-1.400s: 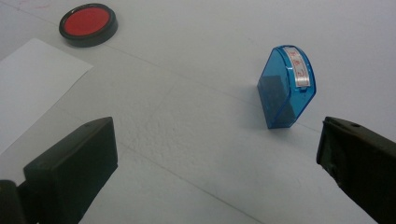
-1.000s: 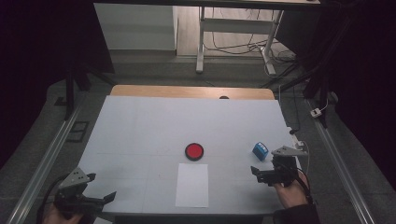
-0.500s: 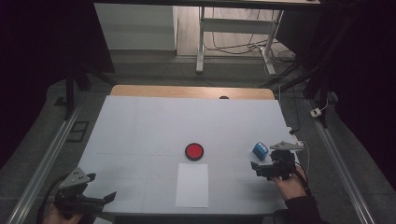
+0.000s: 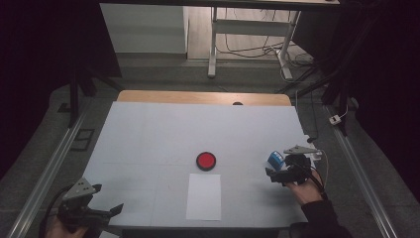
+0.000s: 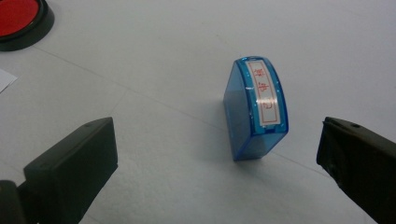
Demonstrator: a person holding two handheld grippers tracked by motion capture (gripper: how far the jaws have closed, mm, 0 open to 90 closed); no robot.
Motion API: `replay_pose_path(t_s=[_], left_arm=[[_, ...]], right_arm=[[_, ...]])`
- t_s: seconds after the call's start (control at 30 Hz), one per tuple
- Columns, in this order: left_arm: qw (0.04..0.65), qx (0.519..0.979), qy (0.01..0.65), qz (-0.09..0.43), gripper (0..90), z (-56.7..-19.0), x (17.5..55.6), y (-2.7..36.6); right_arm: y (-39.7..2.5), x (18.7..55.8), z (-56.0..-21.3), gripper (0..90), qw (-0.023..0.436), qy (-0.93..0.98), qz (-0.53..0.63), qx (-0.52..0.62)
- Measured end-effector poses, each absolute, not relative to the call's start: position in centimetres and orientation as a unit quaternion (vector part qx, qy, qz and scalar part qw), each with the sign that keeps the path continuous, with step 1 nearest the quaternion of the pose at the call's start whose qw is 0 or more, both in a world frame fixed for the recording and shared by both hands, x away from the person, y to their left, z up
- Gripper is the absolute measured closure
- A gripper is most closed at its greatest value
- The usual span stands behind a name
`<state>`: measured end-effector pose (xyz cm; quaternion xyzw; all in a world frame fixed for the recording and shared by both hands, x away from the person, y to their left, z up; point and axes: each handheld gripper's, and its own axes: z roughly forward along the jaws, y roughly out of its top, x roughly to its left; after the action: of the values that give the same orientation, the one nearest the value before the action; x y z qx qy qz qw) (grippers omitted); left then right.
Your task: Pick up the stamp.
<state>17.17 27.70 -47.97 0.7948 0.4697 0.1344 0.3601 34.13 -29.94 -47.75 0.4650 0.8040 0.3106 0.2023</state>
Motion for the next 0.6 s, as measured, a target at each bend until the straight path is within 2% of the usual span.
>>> replay_pose_path(t_s=[0.6], left_arm=[[0.360, 0.795, 0.470, 0.132, 0.2, -48.0, 17.2, 27.7]], right_arm=[[-30.4, 37.1, -48.2, 0.0, 0.205, 0.807, 0.295, 0.469]])
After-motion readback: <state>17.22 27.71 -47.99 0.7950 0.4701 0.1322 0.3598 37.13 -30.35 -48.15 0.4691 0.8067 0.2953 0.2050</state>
